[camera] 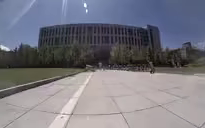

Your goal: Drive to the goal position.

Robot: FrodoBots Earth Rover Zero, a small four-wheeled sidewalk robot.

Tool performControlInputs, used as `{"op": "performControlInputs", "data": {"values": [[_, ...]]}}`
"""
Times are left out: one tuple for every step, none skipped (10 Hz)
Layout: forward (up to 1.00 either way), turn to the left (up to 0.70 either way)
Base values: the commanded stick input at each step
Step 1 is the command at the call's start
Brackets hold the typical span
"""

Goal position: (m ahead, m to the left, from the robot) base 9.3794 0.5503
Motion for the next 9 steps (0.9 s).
{"op": "performControlInputs", "data": {"values": [[0.56,0.0],[0.56,0.0],[0.57,0.0],[0.57,0.0],[0.57,0.0],[0.57,0.0],[0.7,0.0],[0.7,0.0],[0.7,0.0]]}}
